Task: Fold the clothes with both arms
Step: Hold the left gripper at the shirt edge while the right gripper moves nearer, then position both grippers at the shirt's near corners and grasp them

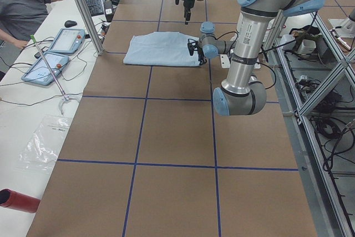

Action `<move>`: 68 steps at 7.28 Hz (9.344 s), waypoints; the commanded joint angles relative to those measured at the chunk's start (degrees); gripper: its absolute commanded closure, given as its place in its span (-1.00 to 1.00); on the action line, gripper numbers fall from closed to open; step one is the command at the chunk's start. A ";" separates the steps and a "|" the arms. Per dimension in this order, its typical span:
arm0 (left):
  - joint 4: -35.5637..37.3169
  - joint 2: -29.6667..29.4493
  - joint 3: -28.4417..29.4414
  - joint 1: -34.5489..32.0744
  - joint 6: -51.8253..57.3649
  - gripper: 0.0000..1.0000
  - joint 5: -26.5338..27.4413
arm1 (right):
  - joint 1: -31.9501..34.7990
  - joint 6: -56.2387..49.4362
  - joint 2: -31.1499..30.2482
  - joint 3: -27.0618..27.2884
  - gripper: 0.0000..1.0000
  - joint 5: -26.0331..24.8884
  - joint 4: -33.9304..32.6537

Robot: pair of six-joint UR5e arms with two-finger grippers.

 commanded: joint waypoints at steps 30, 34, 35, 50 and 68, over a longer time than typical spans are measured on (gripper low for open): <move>-0.19 -1.07 -0.97 -2.62 0.14 1.00 0.00 | -20.03 59.30 4.14 -10.05 -0.64 -11.44 2.46; -0.19 -1.07 -0.88 -2.62 0.14 1.00 0.00 | -19.86 59.22 4.32 -9.52 0.58 -11.26 2.46; -0.19 -1.07 -0.79 -2.62 0.14 1.00 0.09 | -19.77 59.22 4.32 -9.17 0.76 -11.26 2.46; -0.28 -0.98 -0.44 -2.71 0.14 1.00 0.09 | -19.33 59.48 6.95 -11.45 -0.97 -11.70 2.64; -0.63 -1.33 -0.08 -3.32 0.32 1.00 0.09 | -18.63 59.65 6.95 -8.22 1.00 -11.09 1.67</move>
